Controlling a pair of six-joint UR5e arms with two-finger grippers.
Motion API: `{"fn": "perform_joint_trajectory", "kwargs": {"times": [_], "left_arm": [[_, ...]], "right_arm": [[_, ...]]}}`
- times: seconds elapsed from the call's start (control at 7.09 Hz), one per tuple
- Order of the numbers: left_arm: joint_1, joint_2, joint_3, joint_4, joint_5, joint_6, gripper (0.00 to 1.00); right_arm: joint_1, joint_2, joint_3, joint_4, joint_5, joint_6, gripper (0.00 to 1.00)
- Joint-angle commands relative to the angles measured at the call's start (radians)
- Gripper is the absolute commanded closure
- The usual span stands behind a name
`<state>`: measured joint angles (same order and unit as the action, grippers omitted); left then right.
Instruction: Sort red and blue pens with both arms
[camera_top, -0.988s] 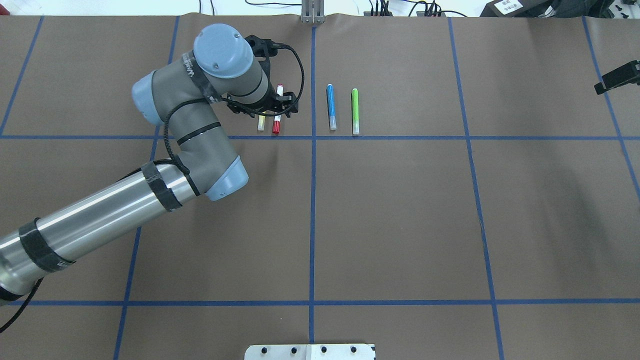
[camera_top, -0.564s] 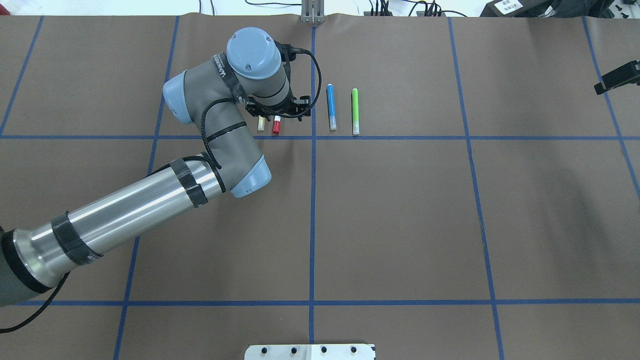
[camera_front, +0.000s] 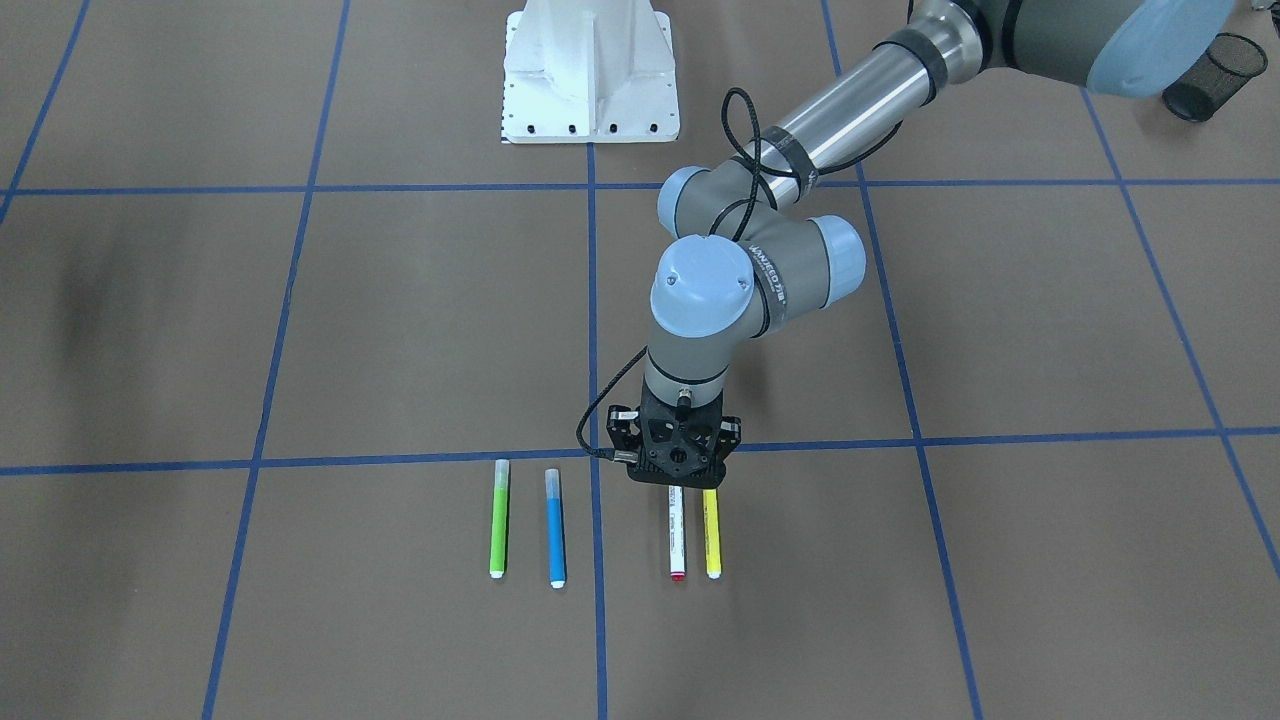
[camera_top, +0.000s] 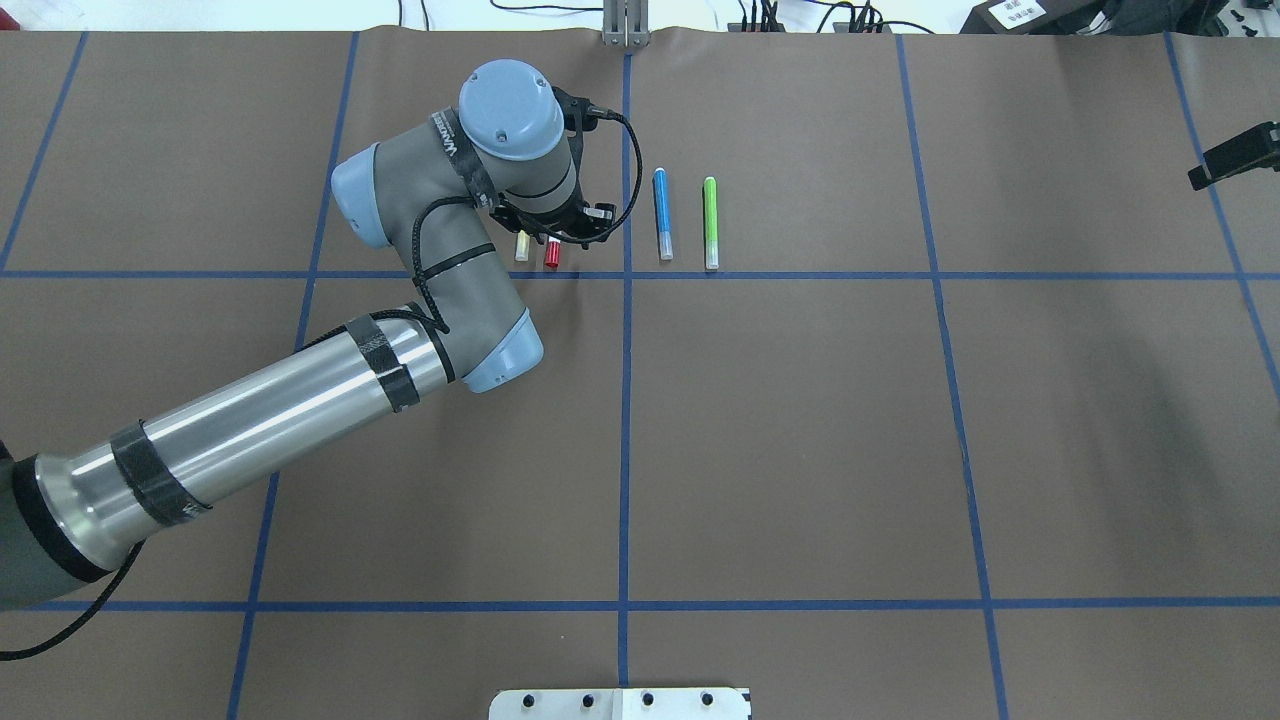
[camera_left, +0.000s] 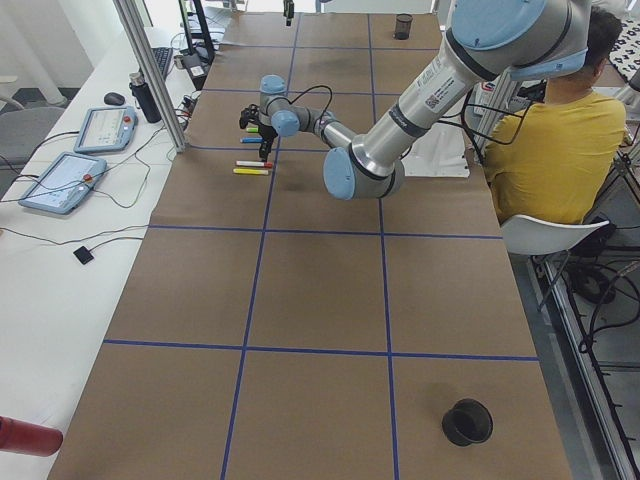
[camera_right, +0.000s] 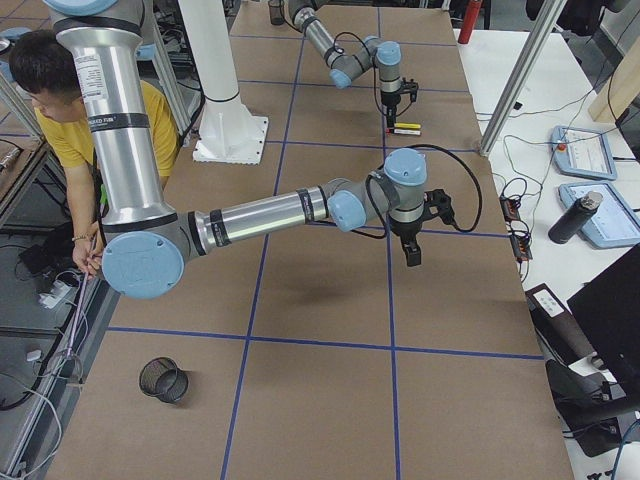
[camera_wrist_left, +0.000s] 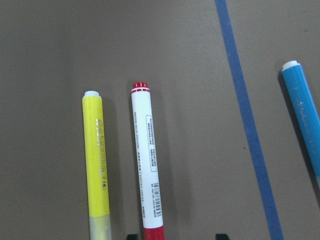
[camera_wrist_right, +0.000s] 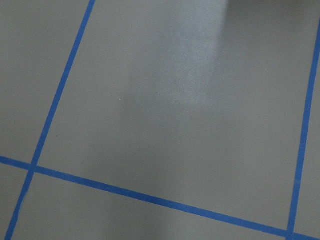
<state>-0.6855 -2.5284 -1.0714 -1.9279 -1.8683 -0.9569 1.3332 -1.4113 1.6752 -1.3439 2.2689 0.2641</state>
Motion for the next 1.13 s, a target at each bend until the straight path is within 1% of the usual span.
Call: {"fn": "perform_joint_trajectory", "kwargs": {"times": [0.0, 0.99], "left_arm": [[0.0, 0.01, 0.008, -0.003, 0.0, 0.001, 0.43], [0.015, 0.017, 0.018, -0.005, 0.0, -0.002, 0.54]], "right_arm": [[-0.002, 0.002, 0.0, 0.0, 0.0, 0.001, 0.0], [-0.011, 0.003, -0.002, 0.0, -0.002, 0.001, 0.0]]}}
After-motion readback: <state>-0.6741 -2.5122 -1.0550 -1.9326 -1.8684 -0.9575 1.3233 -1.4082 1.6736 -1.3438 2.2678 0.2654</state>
